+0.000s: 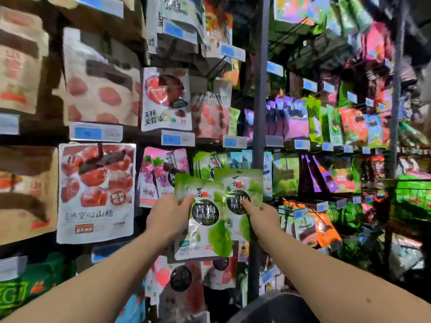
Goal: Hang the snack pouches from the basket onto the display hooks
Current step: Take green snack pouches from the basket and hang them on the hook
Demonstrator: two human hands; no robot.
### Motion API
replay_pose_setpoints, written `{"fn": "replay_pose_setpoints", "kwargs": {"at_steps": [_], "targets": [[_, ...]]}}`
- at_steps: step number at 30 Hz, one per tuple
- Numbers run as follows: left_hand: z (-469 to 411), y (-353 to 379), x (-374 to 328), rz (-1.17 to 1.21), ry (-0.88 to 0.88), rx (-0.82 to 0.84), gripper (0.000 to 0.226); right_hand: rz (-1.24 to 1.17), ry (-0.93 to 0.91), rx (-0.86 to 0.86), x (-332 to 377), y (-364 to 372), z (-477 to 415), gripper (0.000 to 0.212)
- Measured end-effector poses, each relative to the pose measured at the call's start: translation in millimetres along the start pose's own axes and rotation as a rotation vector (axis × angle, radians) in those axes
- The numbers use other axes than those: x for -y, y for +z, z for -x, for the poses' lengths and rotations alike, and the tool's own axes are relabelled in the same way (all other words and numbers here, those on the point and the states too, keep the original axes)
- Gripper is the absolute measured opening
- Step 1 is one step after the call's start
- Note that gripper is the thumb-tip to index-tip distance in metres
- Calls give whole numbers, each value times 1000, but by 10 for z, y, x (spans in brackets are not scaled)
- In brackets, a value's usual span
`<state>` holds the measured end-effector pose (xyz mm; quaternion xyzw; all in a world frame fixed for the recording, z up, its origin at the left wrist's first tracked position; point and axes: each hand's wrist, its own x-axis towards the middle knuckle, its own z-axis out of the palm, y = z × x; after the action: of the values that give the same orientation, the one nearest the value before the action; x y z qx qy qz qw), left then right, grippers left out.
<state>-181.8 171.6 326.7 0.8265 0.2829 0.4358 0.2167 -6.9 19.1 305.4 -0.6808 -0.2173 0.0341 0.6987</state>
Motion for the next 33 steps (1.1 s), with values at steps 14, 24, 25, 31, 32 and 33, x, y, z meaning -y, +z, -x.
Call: {"fn": "replay_pose_setpoints", "kwargs": {"at_steps": [14, 24, 25, 31, 32, 33], "targets": [[-753, -61, -97, -66, 83, -110, 62, -136, -24, 5, 435, 395, -931, 29], [-900, 2, -138, -61, 81, -99, 68, -120, 39, -4, 640, 434, -1215, 58], [-905, 17, -118, -57, 81, -96, 68, -115, 42, -5, 625, 436, -1235, 60], [-917, 51, 7, -27, 77, -80, 65, -111, 68, 8, 594, 435, -1293, 52], [-925, 42, 13, -21, 80, -76, 66, -115, 68, 7, 601, 436, -1303, 45], [-929, 31, 13, -12, 81, -69, 67, -116, 68, -3, 600, 441, -1324, 40]]}}
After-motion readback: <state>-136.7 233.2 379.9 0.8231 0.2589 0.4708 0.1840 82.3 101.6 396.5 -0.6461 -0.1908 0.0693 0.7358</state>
